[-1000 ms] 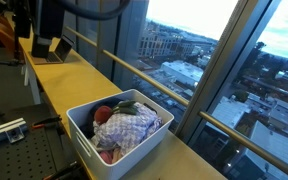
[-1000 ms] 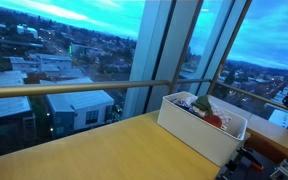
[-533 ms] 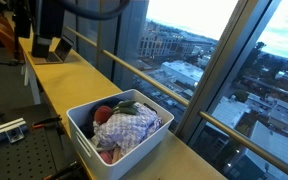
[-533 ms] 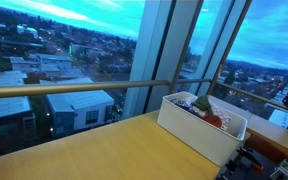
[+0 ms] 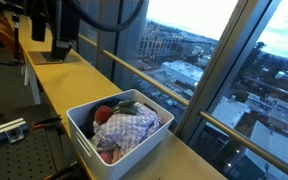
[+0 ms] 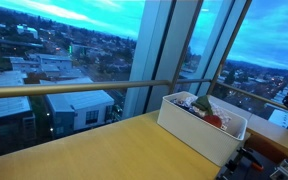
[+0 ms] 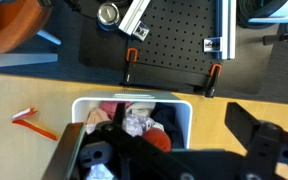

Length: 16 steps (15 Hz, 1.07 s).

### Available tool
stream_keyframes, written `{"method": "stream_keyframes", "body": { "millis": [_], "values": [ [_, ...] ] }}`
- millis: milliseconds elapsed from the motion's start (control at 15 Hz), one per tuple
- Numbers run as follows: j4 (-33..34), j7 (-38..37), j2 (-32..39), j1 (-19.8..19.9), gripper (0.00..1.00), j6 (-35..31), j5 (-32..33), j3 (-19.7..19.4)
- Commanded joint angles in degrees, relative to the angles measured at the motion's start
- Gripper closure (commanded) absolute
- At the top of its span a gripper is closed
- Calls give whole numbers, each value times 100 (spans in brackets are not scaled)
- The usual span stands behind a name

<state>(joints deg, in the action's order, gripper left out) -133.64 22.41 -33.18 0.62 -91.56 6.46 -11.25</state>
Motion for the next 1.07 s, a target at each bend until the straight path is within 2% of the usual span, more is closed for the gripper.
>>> {"method": "stream_keyframes", "body": {
  "millis": [0, 533, 733, 1000],
  "values": [
    [247, 80, 402, -128, 0, -732, -119, 94],
    [160, -273, 1460, -247, 0, -3430, -239, 459],
    [249, -414, 2005, -178, 0, -4204, -131, 545],
    [490, -463, 2868, -108, 0, -4905, -84, 569]
  ]
}}
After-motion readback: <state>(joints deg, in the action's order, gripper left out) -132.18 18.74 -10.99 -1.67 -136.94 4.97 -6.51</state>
